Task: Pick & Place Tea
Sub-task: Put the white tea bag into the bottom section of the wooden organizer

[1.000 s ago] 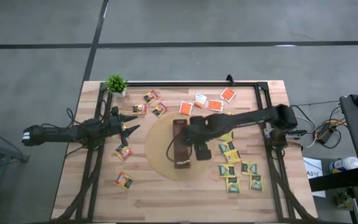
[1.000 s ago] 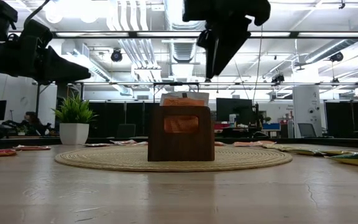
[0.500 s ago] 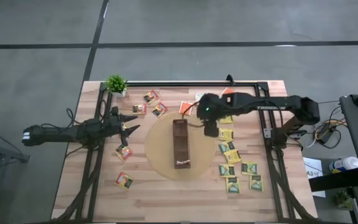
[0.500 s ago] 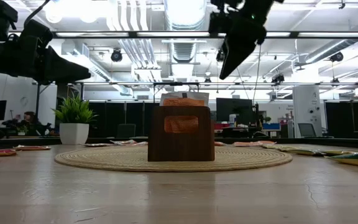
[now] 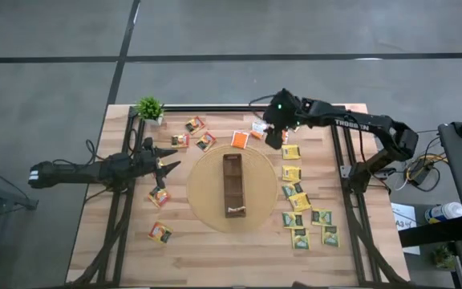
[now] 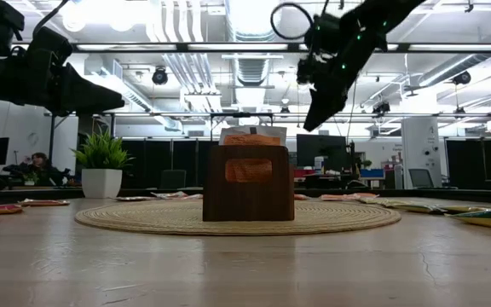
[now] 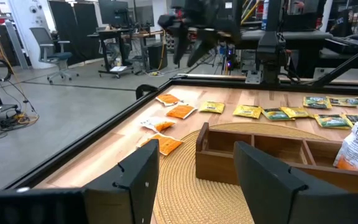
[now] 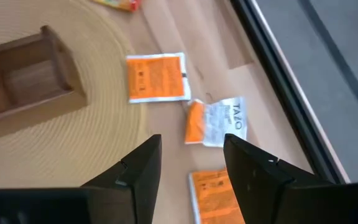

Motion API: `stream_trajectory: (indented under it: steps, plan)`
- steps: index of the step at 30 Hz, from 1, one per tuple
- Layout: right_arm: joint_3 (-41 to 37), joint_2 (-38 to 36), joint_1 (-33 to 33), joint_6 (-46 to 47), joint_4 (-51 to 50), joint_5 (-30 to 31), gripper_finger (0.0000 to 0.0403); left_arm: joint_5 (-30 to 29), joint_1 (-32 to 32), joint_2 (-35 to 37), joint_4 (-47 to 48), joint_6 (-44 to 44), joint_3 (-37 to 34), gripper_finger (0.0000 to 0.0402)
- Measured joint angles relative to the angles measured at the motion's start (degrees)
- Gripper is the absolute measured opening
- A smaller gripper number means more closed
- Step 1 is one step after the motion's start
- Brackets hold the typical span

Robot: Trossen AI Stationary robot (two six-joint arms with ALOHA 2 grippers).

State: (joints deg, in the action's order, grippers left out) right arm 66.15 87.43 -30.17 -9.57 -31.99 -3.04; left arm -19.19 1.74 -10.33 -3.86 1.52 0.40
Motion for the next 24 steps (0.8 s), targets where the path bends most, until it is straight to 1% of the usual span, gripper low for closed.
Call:
stream_trajectory:
  steps: [5, 8, 11, 16, 21, 24]
  plan:
    - [0.01, 3.36, -4.80, -2.70, 1.76, -3.94, 0.0167, -0.01, -0.04, 0.00, 0.00, 0.00, 0.00, 0.0202]
    - [0.02, 6.07, -6.66, -2.96, 3.45, -6.26, 0.0165, 0.01, -0.04, -0.01, 0.00, 0.00, -0.02, 0.0202]
    - [0.37, 9.24, -7.65, -3.49, 3.75, -6.94, 0.0164, -0.01, -0.04, -0.02, 0.00, 0.00, -0.01, 0.0202]
    - [4.06, 14.58, -8.87, -3.92, 3.68, -7.15, 0.0162, -0.01, -0.04, 0.00, 0.00, 0.00, 0.00, 0.0202]
    - [10.01, 19.69, -10.89, -4.01, 3.30, -7.44, 0.0156, -0.01, -0.02, 0.00, 0.00, -0.01, -0.01, 0.0202]
    - [13.80, 22.80, -12.27, -6.09, 1.34, -8.46, 0.0152, -0.01, -0.02, 0.00, 0.00, 0.00, -0.02, 0.0202]
